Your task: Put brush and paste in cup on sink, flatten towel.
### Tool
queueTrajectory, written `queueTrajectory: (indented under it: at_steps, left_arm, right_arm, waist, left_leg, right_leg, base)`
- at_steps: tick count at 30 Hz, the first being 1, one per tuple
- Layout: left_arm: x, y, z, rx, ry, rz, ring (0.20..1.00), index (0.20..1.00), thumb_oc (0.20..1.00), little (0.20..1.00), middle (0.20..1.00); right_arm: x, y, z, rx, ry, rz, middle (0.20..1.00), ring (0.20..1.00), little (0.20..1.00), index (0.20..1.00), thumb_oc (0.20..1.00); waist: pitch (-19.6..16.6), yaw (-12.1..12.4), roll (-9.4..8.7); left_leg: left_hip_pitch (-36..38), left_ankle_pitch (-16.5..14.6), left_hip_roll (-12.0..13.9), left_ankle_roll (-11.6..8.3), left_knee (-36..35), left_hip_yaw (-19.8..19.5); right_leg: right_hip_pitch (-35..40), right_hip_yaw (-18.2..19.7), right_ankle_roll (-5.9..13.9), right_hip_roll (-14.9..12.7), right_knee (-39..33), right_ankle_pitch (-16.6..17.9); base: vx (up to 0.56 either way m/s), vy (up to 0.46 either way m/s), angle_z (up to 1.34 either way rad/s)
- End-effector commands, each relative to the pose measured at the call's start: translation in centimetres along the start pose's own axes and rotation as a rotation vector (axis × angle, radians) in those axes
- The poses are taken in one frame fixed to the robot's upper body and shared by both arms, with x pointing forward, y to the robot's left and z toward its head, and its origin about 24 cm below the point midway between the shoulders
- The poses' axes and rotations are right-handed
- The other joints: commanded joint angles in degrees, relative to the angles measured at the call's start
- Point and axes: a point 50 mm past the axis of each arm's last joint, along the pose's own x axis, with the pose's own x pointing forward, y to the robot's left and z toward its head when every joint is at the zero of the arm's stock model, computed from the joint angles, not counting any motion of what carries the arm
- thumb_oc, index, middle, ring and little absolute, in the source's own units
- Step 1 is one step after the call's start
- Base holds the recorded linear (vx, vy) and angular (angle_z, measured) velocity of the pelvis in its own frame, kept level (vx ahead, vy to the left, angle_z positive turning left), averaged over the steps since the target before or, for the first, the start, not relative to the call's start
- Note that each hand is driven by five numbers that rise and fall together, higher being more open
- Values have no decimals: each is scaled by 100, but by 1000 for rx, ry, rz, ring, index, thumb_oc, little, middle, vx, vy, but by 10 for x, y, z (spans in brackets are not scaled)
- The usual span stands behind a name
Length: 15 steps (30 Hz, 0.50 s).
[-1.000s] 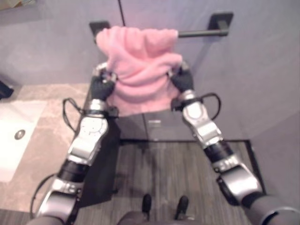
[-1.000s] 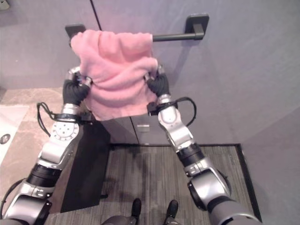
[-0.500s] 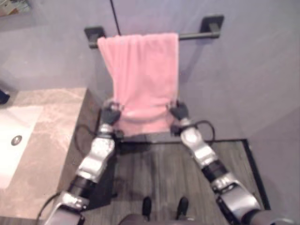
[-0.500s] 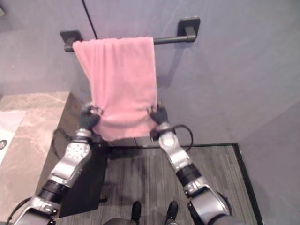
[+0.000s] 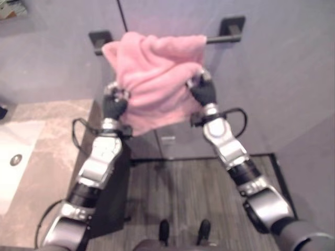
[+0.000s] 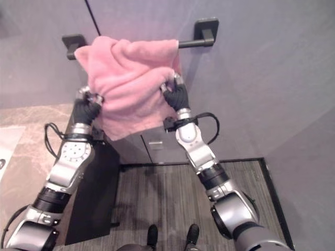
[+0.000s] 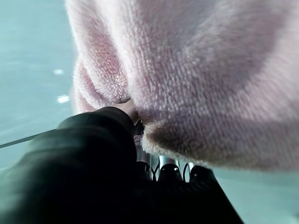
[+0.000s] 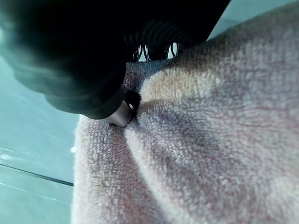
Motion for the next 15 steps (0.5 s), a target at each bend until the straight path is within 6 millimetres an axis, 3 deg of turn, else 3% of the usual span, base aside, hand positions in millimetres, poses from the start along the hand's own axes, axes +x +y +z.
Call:
queueTrajectory:
  at_steps: [1,4,6,8,9,10,11,15]
  left_arm:
    - [17,9,25,13,-146,69,200,200,200,200,200]
    - [12,7,12,19,-88,68,200,200,200,200,200]
    - [3,6,-19,64,49,34,200,200,200,200,200]
    - [3,6,-19,48,48,36,200,200,200,200,200]
    - [5,6,-15,12,34,44,244,244,244,244,244]
    - [6,7,-14,4,31,62,733,733,733,733,733]
    - [7,7,-14,5,30,62,1000,1000,1000,1000,1000]
    - [9,10,-10,-65,28,81,1000,1000,1000,1000,1000]
  right_arm:
    - [10,4,29,78,-143,-22,200,200,200,200,200]
    - [2,8,12,80,-76,-2,200,200,200,200,200]
    - [-12,16,-16,92,46,27,200,200,200,200,200]
    - [-12,15,-16,97,45,27,200,200,200,200,200]
    - [-8,15,-9,103,22,28,200,200,200,200,200]
    - [-3,14,-4,107,0,10,200,200,200,200,200]
    - [-2,14,-4,107,0,10,200,200,200,200,200]
    - [4,13,5,102,-31,0,200,200,200,200,200]
  waist:
    - [-235,34,-113]
    - [-231,9,-107]
    - [-226,8,-104]
    - [-225,9,-102]
    - [-225,12,-113]
    - [-232,16,-121]
    - [-230,16,-123]
    - [-249,20,-131]
  left_leg:
    - [-183,-303,-28,271,51,-161]
    - [-210,-296,-5,254,51,-135]
    - [-234,-265,37,227,51,-103]
    - [-241,-259,41,221,51,-104]
    - [-263,-247,45,216,51,-117]
    - [-283,-240,47,213,51,-123]
    - [-286,-240,47,213,51,-123]
    - [-299,-243,59,212,51,-87]
  right_leg:
    - [372,-241,365,-195,18,-540]
    - [338,-240,358,-177,18,-547]
    - [306,-222,351,-149,18,-550]
    - [295,-225,352,-147,18,-550]
    - [279,-243,353,-148,18,-551]
    - [264,-255,352,-149,18,-550]
    - [262,-255,352,-149,18,-550]
    - [235,-240,344,-137,18,-533]
  base:
    - [-18,-46,-3]
    - [-7,-14,-1]
    - [-12,-30,-6]
    - [0,-17,-8]
    - [-1,-23,-10]
    - [-1,-20,-7]
    - [0,0,0]
    - [0,-1,1]
